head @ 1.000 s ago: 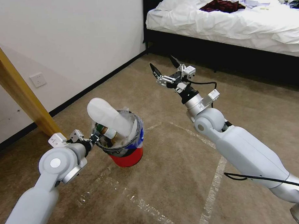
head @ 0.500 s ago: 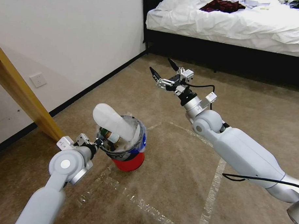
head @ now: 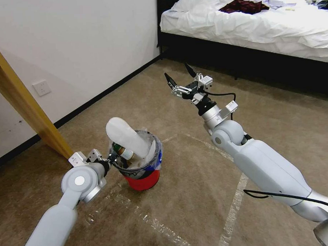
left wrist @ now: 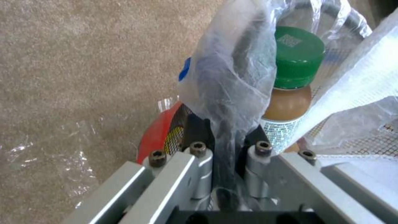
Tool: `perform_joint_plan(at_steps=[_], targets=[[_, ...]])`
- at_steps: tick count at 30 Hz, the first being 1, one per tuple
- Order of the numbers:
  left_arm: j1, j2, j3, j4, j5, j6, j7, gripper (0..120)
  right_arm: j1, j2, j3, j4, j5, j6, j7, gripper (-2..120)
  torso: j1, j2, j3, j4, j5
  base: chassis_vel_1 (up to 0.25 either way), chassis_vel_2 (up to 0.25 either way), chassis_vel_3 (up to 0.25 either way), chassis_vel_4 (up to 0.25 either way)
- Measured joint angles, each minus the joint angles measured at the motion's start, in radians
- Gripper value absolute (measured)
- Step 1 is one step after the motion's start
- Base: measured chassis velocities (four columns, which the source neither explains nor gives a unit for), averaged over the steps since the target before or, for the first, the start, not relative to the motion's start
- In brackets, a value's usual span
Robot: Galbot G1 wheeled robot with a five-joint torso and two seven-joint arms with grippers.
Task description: Pick up the trash bin and place the garbage on the floor into it.
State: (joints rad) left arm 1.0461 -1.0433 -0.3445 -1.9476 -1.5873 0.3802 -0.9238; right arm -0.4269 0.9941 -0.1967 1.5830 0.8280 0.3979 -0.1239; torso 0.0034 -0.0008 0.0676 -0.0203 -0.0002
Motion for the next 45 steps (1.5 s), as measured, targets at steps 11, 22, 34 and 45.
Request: perform_joint_plan(at_steps=[11,22,34,45], targets=[[0.016,0.0,-0.001,0.006,0.017,0.004,0.007,4,0.005,-0.005,-0.005,0.002,-0.005,0.001,0.0,99,0.0,0.0,0.0,0.0,0.0,0.0,0.0,0.0,0.0],[0.022,0.007,-0.005,-0.002,0.015,0.006,0.006,4,0.001,-0.015,-0.006,0.006,-0.007,0.002,0.001,99,0.0,0.0,0.0,0.0,0.0,0.0,0.0,0.0,0.0],[0.042,0.006,-0.012,-0.004,0.018,0.012,0.006,4,-0.007,-0.015,-0.015,0.003,-0.015,0.006,0.002,99,0.0,0.0,0.0,-0.0001,0.0,0.0,0.0,0.0,0.0],[0.048,0.003,-0.013,-0.002,0.02,0.02,0.015,4,-0.004,-0.01,-0.02,0.001,-0.019,0.007,0.002,99,0.0,0.0,0.0,0.0001,-0.0001,0.0,0.0,0.0,0.0]])
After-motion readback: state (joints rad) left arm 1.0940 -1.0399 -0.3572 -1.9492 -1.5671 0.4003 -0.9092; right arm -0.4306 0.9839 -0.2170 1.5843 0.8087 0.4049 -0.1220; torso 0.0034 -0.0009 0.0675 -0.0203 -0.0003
